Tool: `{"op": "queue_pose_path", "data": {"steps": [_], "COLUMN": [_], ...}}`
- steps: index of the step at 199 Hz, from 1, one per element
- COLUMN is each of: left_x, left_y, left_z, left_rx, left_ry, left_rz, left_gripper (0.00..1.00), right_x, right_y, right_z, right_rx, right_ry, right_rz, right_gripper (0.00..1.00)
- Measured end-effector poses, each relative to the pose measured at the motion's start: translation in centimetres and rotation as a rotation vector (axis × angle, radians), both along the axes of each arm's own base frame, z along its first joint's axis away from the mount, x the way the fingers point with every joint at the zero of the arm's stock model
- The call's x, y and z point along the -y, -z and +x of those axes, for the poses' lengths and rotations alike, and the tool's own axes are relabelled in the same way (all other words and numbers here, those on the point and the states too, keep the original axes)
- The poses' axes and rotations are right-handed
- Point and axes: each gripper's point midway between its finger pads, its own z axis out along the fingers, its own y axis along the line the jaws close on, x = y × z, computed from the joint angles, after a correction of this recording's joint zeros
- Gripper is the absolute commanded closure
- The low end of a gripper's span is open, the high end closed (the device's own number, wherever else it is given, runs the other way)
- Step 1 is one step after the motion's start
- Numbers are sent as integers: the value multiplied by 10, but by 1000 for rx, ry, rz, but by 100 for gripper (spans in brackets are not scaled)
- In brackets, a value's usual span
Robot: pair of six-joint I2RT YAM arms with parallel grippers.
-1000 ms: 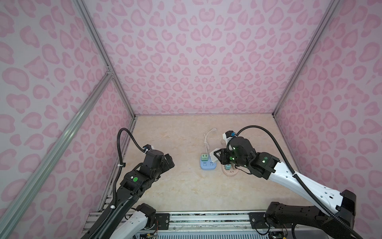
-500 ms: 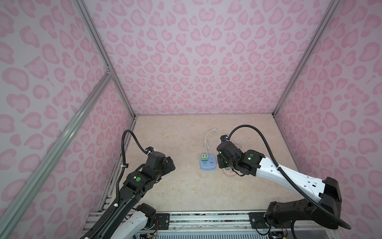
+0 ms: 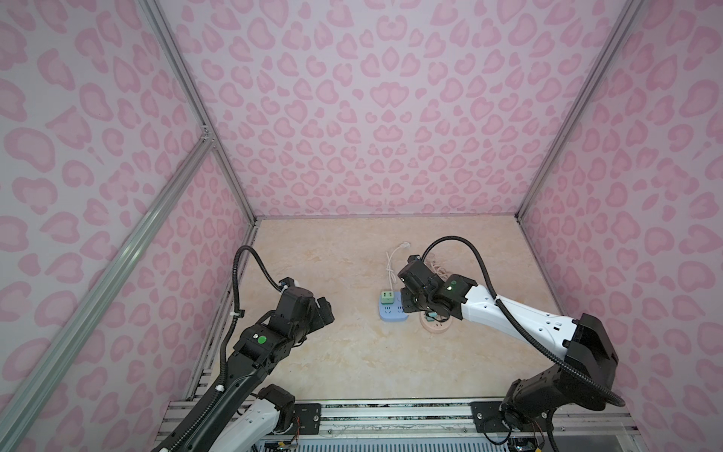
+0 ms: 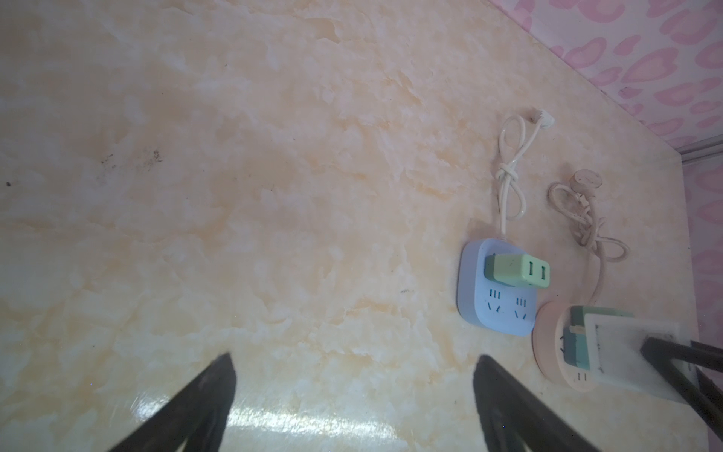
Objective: Insert the plug
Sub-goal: 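Carry the white adapter with the right gripper above the blue power strip, then lower the adapter and push its prongs into the blue strip's free socket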
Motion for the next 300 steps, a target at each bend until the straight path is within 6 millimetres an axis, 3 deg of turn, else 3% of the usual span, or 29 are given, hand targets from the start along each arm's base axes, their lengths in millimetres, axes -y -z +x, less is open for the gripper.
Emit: {"op": "queue_pose_path", "data": {"steps": [108, 192, 300], "left_x": [3, 3, 2], "left_y": [2, 6, 10], "left_z": [-1, 0, -2], "left_rx": [3, -1, 1], "left_ry": [20, 21, 22], "left_rz": [-4, -2, -5], "left_gripper": [3, 3, 4], "right_x": [-7, -4, -11], "right_y": [30, 42, 42], "right_z": [8, 19, 18], "right_rx": [-54, -61, -47], "right_ry": [54, 89, 82], "right_rz": [5, 1, 20], "right_gripper": [100, 100, 100]}}
